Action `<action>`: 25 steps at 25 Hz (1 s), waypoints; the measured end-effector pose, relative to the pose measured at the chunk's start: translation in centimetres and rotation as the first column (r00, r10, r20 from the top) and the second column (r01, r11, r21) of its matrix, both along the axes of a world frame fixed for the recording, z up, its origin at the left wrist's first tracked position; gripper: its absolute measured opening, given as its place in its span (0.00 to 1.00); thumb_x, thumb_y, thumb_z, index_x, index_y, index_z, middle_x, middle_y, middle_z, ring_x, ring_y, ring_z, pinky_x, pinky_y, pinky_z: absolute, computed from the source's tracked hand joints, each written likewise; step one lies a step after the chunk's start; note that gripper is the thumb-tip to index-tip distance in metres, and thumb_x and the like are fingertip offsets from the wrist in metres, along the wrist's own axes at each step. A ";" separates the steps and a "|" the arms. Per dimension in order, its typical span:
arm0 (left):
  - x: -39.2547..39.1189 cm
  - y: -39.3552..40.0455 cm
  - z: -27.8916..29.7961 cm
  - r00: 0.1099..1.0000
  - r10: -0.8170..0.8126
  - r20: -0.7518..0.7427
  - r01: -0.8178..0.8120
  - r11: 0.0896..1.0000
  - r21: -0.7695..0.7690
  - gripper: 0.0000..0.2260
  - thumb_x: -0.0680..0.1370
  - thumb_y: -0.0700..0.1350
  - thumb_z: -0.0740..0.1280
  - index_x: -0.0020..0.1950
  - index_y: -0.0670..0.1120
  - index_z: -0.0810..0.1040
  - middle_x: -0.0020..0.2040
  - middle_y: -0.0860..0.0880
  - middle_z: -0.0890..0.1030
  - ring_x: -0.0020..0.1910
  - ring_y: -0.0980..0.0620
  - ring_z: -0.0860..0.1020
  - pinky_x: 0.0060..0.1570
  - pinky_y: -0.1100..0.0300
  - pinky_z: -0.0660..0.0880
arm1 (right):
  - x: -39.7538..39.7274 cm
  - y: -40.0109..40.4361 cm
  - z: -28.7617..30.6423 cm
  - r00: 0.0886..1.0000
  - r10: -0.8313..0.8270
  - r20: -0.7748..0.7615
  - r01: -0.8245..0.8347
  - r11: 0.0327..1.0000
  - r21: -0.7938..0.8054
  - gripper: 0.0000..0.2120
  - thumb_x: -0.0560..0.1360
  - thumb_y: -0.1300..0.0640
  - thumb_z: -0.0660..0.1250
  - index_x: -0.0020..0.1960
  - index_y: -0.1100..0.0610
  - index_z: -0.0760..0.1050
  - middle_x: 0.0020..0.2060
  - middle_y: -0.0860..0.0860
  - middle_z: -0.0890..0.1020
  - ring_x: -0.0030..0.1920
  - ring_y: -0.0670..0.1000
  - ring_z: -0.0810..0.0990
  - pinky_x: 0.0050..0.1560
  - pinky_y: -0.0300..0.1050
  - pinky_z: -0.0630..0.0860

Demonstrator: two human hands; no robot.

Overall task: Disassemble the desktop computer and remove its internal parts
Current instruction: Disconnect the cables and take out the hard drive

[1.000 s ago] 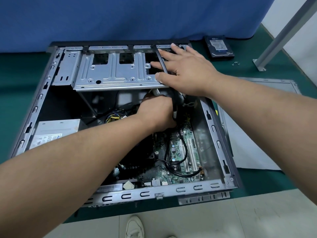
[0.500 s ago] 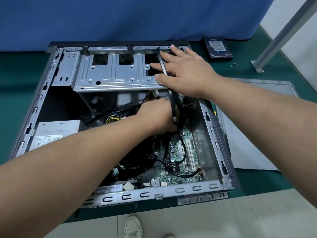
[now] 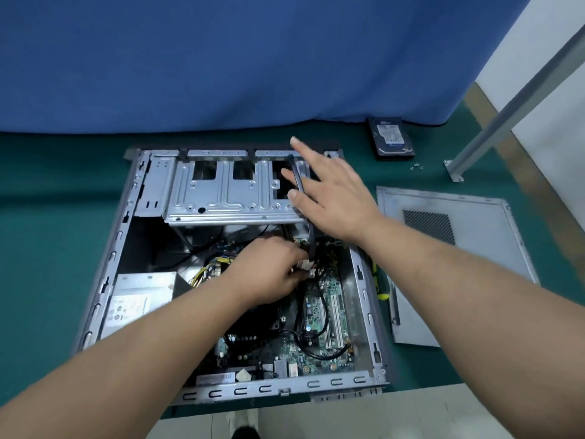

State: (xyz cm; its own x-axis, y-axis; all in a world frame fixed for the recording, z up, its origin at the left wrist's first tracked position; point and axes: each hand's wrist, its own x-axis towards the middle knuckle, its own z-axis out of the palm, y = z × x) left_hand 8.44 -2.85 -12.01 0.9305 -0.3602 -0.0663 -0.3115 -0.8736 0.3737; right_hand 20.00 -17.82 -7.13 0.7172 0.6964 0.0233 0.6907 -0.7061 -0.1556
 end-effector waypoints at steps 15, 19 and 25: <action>-3.0 3.3 5.2 0.932 0.229 -0.280 -0.327 0.866 -0.379 0.08 0.84 0.49 0.66 0.60 0.51 0.83 0.53 0.56 0.84 0.51 0.53 0.83 0.51 0.59 0.78 | -1.7 1.2 3.8 0.921 -0.231 -0.314 0.313 0.918 0.242 0.28 0.84 0.41 0.47 0.79 0.52 0.67 0.78 0.47 0.66 0.77 0.50 0.63 0.78 0.54 0.59; -4.2 3.8 7.1 0.719 0.361 -0.594 -0.690 0.262 -0.675 0.06 0.82 0.41 0.68 0.55 0.49 0.83 0.47 0.52 0.88 0.47 0.50 0.86 0.49 0.59 0.82 | -4.6 2.7 6.0 0.855 -0.266 -0.445 0.458 0.788 0.410 0.23 0.85 0.45 0.50 0.63 0.55 0.79 0.58 0.48 0.77 0.59 0.46 0.75 0.62 0.46 0.71; -2.8 3.4 9.4 0.528 0.072 -0.846 -0.790 -0.323 -0.521 0.09 0.78 0.44 0.75 0.53 0.39 0.83 0.48 0.44 0.87 0.49 0.49 0.86 0.50 0.57 0.82 | -9.0 2.8 6.8 0.844 -0.172 -0.509 0.408 0.821 0.398 0.12 0.83 0.48 0.64 0.61 0.52 0.82 0.54 0.43 0.80 0.55 0.38 0.77 0.54 0.24 0.67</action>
State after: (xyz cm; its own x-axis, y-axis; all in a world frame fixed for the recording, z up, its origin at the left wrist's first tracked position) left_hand 5.62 0.51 -2.62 0.7968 0.1210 -0.5920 0.4093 0.6127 0.6761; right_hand 10.97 -15.05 -0.36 0.8974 0.4358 -0.0695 0.2402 -0.6145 -0.7515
